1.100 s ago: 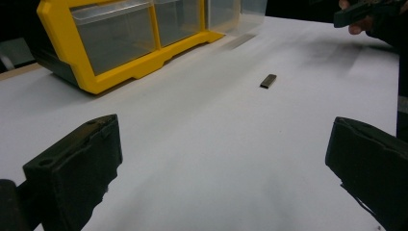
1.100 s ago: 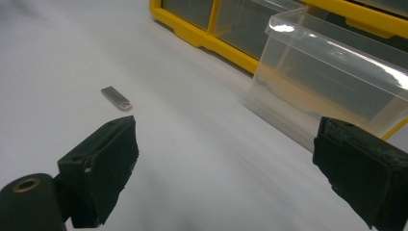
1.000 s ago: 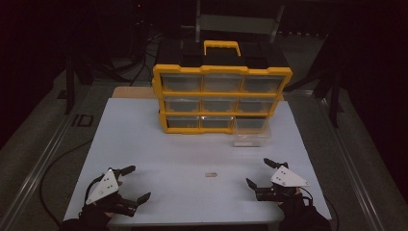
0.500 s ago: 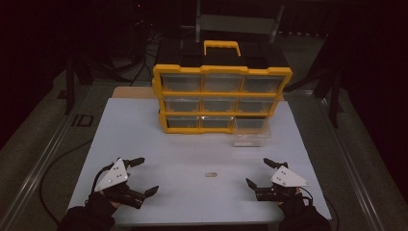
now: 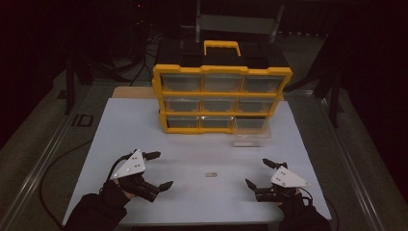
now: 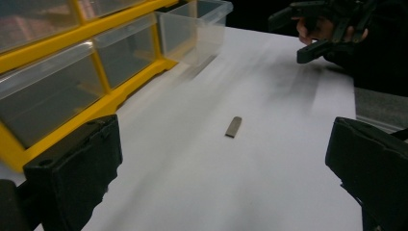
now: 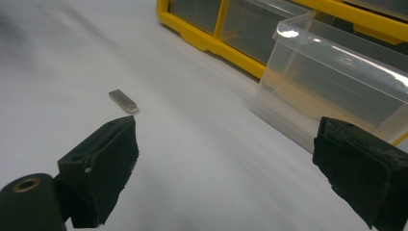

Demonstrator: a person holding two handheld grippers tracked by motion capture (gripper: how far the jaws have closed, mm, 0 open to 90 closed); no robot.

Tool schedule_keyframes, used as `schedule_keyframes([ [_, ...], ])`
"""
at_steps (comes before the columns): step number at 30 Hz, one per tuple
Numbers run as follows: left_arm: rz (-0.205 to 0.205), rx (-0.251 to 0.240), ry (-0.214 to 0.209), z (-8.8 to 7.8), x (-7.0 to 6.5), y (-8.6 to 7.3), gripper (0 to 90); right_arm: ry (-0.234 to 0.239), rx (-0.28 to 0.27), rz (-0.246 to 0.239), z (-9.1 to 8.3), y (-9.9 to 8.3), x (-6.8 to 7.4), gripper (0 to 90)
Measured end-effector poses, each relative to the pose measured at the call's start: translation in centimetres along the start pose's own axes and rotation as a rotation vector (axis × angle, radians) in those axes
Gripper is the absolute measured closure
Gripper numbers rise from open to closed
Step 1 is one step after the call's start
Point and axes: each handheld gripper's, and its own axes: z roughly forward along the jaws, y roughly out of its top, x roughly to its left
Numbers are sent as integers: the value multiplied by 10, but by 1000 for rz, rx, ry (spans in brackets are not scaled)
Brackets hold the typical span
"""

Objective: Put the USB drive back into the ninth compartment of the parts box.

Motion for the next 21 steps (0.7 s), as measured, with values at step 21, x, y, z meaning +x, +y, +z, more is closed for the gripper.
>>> schedule_keyframes([
  [21, 14, 22, -61, 42, -5, 16, 0, 8, -3, 1, 0, 0, 0, 82],
])
